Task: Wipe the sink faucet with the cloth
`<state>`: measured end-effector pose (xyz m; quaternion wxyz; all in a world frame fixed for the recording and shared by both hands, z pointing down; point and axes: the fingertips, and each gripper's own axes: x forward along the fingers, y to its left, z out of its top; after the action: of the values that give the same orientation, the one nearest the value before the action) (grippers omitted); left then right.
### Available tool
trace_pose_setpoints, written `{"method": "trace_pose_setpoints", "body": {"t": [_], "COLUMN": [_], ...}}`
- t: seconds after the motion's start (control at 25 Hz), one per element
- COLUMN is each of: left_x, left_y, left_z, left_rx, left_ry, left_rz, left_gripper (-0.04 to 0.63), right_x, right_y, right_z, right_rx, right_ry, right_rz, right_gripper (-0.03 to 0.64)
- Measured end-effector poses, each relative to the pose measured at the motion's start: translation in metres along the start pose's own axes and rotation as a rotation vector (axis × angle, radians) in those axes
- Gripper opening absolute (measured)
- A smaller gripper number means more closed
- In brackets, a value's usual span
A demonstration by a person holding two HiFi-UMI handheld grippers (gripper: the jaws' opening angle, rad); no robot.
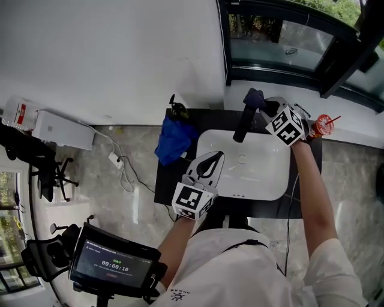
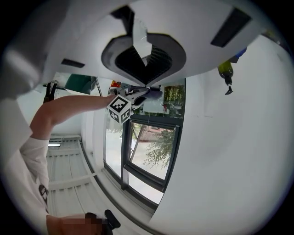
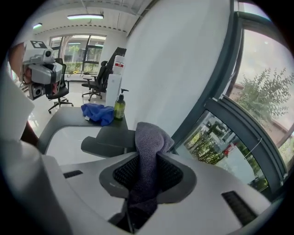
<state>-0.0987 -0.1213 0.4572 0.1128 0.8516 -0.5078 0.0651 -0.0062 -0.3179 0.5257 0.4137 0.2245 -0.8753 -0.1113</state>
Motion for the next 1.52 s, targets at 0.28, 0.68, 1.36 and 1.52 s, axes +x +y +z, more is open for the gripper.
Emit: {"method": "trace_pose_setpoints", "body": {"t": [0.28,0.68,1.36,1.52], "left_x": [0.011,0.014,0.009,0.009], "left_y": [-0.002,-0.007,0.0,-0.002], "left_z": [0.003,0.008,0.004,0.004], "left_rx": [-0.001,0.013,0.012,0.012], "left_ry": [0.005,0.003,0.001,-0.002], "left_rz": [-0.025,-0.045,-0.022,-0.029], "left_gripper": [0.0,0.0,0.0,0.0], "right_x": [-0.014,-0.058,0.011,0.001], "right_y": [0.054,0.063,-0.003,0.023], "right_z": [0.004,0.037,-0.003,-0.005], "right_rx": [-0.043,0.202,0.079,0.031], "right_ry": [-0.025,-0.276,-0.023,-0.002], "right_rz": [0.249,0.45,0.089,0.199], "right_gripper": [0.101,0.101,0.101,0.101]}}
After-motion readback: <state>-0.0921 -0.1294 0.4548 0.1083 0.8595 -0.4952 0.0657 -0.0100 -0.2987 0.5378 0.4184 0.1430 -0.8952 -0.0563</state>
